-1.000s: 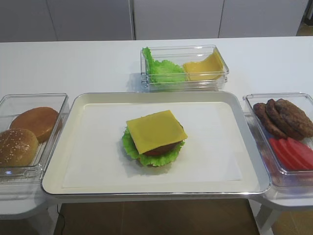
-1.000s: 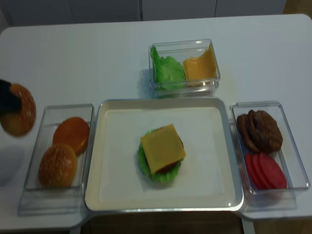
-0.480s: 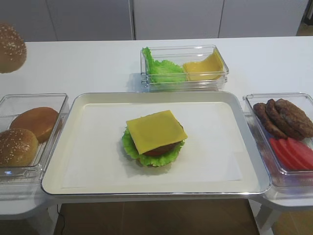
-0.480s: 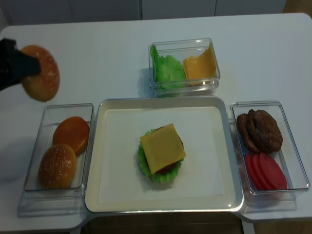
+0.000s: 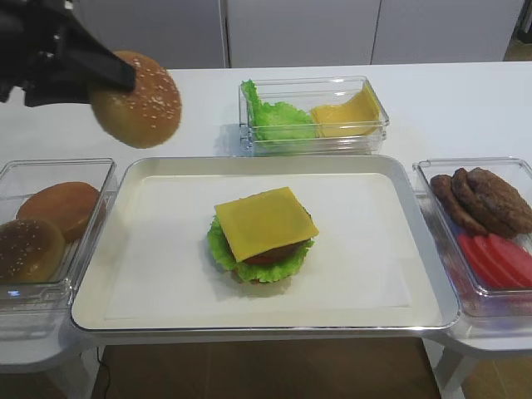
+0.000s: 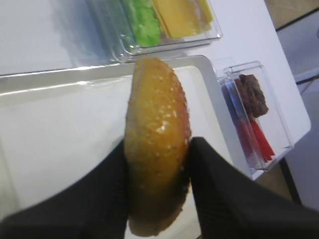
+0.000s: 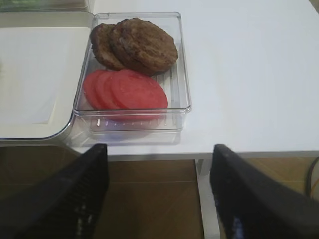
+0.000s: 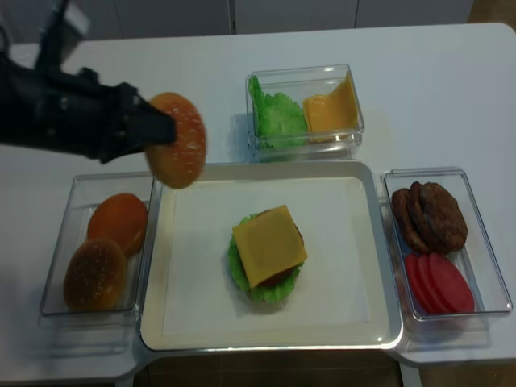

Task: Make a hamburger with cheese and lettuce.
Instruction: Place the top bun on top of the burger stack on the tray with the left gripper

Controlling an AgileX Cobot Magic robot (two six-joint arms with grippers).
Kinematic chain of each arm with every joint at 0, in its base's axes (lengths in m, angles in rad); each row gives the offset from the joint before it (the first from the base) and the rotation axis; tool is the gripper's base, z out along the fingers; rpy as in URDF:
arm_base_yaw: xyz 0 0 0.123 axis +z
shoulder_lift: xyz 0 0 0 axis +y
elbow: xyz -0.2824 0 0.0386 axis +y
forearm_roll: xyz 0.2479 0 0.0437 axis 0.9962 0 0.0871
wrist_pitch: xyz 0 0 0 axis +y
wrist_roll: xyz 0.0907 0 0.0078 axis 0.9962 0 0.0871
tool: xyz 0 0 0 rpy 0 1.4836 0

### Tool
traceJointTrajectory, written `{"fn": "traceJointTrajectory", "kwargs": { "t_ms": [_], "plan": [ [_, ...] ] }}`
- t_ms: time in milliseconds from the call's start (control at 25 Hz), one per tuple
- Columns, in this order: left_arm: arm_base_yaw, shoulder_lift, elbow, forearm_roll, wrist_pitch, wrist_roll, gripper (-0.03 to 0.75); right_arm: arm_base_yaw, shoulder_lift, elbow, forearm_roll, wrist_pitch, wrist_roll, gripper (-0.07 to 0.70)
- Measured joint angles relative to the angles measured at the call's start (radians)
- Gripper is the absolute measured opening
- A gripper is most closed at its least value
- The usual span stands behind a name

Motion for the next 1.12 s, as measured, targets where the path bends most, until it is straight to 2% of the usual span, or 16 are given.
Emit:
{"fn": "traceJointTrajectory", "kwargs": {
  "t_ms": [160, 480, 680, 800, 1120],
  "plan": [
    [-0.087, 0.048, 0.000, -0.065, -0.029, 0.002, 0.263, 0.000, 0.000, 0.000, 0.000, 0.000, 0.000, 0.501],
    [-0.210, 0.156, 0.000, -0.127, -0.075, 0.002, 0.262, 0.000, 0.000, 0.000, 0.000, 0.000, 0.000, 0.501],
    [-0.229, 0.201, 0.000, -0.177, -0.072, 0.002, 0.262, 0.000, 0.000, 0.000, 0.000, 0.000, 0.000, 0.501],
    [-0.229, 0.213, 0.011, -0.225, -0.051, 0.002, 0.262, 0.000, 0.000, 0.000, 0.000, 0.000, 0.000, 0.501],
    [-0.231, 0.216, 0.125, -0.308, -0.042, 0.005, 0.262, 0.000, 0.000, 0.000, 0.000, 0.000, 0.000, 0.501]
  ]
}}
